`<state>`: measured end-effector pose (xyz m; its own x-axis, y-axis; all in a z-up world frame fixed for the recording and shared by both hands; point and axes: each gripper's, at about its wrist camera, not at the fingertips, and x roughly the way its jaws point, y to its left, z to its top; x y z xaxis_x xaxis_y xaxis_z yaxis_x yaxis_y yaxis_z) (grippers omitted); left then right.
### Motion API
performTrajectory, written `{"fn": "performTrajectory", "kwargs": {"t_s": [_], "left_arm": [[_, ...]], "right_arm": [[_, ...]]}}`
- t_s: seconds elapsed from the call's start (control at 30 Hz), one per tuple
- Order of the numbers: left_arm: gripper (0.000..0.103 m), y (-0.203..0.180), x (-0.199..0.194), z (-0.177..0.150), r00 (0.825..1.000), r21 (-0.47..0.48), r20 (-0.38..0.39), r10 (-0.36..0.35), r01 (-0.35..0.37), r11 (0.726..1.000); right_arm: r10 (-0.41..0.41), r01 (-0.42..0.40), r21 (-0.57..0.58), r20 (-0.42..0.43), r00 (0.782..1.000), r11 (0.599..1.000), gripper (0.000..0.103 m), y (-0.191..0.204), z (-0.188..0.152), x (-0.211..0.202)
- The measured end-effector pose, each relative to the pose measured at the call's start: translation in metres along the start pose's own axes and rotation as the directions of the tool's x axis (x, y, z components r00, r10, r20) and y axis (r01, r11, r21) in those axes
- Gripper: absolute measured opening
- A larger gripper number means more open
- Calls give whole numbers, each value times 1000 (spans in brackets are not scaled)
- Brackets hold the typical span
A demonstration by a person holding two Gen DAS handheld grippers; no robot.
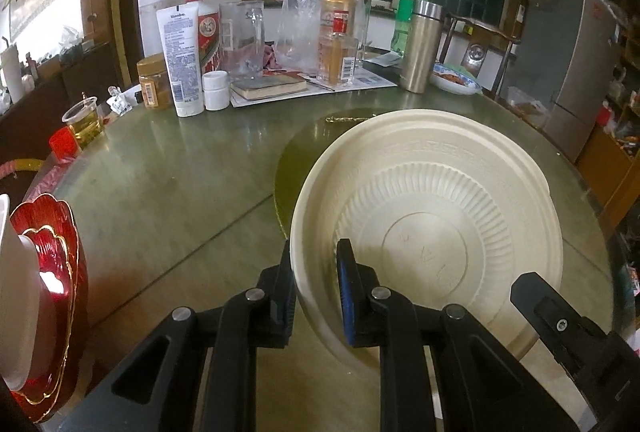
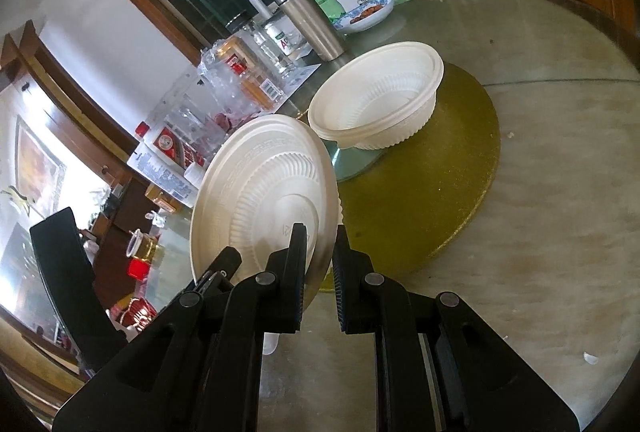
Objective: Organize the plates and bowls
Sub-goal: 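Lift the beige bowl and carry it toward the red stack with both tools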
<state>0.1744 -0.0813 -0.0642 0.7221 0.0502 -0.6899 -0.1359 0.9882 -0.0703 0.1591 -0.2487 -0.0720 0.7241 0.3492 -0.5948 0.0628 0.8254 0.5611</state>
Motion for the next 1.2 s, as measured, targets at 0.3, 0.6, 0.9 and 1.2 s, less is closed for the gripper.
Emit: {"fn": "performTrajectory", "kwargs": {"t_s": [0.3, 0.6, 0.9, 1.2], "left_arm": [[18, 1, -1, 0, 1000, 3, 1, -10, 10, 1000], [18, 1, -4, -1, 1000, 4, 16, -16, 16, 1000], [18, 1, -7, -2, 1000, 4, 24, -17, 17, 1000], [18, 1, -13, -1, 998, 4, 54, -22, 22, 1000]], "right_arm": [[0, 0, -4, 8, 1000, 1000, 12, 1, -1, -1], [5, -5, -11, 28, 1000, 1000, 12, -1, -1, -6], [7, -7, -14, 33, 999, 1000, 12, 0, -1, -7], [19, -17, -25, 58, 998, 1000, 12, 4, -2, -15]]}}
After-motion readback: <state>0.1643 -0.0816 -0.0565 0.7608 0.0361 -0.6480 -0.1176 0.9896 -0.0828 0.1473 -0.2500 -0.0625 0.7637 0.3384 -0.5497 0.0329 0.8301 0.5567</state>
